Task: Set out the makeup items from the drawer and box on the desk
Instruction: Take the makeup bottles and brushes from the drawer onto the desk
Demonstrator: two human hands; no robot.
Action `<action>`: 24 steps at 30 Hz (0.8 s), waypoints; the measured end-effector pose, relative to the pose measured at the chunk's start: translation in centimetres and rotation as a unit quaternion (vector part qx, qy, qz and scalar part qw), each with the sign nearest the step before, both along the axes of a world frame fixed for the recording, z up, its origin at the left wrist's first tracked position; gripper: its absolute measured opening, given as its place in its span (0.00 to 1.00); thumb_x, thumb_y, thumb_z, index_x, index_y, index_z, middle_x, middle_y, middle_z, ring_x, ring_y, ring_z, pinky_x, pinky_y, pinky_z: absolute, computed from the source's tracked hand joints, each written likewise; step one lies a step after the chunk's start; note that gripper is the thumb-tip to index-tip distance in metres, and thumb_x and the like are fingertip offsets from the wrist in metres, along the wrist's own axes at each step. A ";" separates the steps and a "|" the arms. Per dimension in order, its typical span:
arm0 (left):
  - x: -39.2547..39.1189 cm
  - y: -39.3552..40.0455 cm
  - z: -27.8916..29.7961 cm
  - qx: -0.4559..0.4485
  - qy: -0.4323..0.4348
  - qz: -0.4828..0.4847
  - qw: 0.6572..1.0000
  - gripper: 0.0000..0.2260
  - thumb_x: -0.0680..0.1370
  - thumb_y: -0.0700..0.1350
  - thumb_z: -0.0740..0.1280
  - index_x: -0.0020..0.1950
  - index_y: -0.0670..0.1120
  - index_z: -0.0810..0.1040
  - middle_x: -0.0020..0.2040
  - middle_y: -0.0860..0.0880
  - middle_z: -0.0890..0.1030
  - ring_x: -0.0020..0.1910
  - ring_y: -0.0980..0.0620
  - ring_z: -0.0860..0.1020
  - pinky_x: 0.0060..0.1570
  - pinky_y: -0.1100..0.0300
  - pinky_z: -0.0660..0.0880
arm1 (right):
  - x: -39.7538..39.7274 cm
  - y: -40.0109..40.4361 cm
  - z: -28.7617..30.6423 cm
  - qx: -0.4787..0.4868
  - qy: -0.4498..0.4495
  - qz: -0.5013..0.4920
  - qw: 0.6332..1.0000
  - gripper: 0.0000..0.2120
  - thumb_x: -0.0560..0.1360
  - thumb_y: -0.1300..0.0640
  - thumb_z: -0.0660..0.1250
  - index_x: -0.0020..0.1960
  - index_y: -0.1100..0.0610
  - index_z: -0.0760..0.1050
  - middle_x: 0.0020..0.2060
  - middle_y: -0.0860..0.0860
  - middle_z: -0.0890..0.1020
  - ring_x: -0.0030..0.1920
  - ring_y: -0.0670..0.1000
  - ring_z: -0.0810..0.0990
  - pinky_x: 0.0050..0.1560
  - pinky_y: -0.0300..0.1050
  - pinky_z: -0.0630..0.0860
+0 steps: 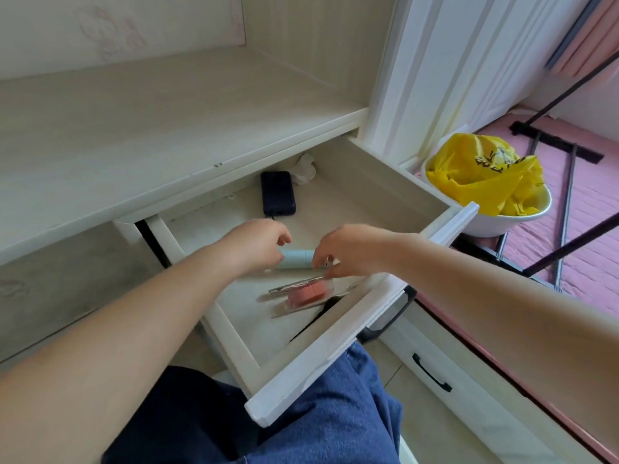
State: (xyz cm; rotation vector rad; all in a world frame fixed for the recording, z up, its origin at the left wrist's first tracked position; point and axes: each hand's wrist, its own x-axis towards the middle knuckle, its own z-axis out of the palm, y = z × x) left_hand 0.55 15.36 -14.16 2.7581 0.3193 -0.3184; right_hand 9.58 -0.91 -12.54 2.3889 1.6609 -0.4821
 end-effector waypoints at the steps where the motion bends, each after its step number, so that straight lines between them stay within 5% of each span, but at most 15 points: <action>1: 0.6 0.2 -0.5 0.029 0.010 -0.013 0.999 0.18 0.76 0.43 0.65 0.66 0.48 0.73 0.64 0.51 0.76 0.63 0.51 0.73 0.61 0.56 0.71 | -0.1 0.7 -0.6 -0.039 -0.002 0.020 0.999 0.17 0.76 0.49 0.64 0.64 0.47 0.73 0.58 0.46 0.77 0.57 0.51 0.76 0.55 0.46 0.74; 5: 2.7 0.3 -2.9 0.097 0.055 -0.046 0.993 0.22 0.74 0.46 0.68 0.68 0.48 0.71 0.65 0.48 0.74 0.64 0.46 0.72 0.58 0.54 0.71 | 0.1 2.1 -2.6 -0.127 -0.005 0.067 0.990 0.18 0.74 0.50 0.67 0.64 0.48 0.72 0.57 0.47 0.78 0.54 0.51 0.77 0.55 0.48 0.75; 9: 3.7 0.3 -4.4 0.114 0.083 -0.052 0.989 0.13 0.72 0.48 0.70 0.55 0.47 0.78 0.53 0.46 0.80 0.52 0.45 0.77 0.44 0.56 0.72 | 0.4 3.0 -3.3 -0.167 -0.049 0.114 0.978 0.19 0.73 0.48 0.66 0.63 0.49 0.72 0.52 0.50 0.79 0.50 0.53 0.79 0.48 0.46 0.75; 15: 4.2 0.3 -5.5 0.149 0.070 -0.047 0.985 0.11 0.74 0.48 0.70 0.54 0.45 0.78 0.54 0.44 0.78 0.53 0.42 0.77 0.43 0.55 0.71 | -0.7 3.8 -4.4 -0.219 -0.117 0.176 0.953 0.13 0.75 0.49 0.63 0.57 0.53 0.74 0.43 0.48 0.77 0.41 0.52 0.75 0.37 0.45 0.70; 20: 4.3 0.4 -6.0 0.135 0.068 -0.027 0.988 0.10 0.75 0.48 0.69 0.50 0.43 0.77 0.53 0.44 0.79 0.52 0.42 0.77 0.41 0.57 0.69 | -0.5 3.7 -4.8 -0.216 -0.130 0.141 0.957 0.10 0.76 0.56 0.59 0.55 0.56 0.75 0.43 0.49 0.79 0.41 0.52 0.75 0.28 0.42 0.64; 24: 4.0 0.8 -5.4 0.085 0.050 0.010 0.995 0.14 0.76 0.51 0.67 0.54 0.43 0.76 0.53 0.44 0.78 0.51 0.43 0.77 0.42 0.56 0.70 | 0.0 2.8 -2.9 -0.148 -0.044 0.021 0.988 0.10 0.74 0.55 0.58 0.50 0.58 0.75 0.35 0.48 0.74 0.37 0.52 0.73 0.32 0.43 0.69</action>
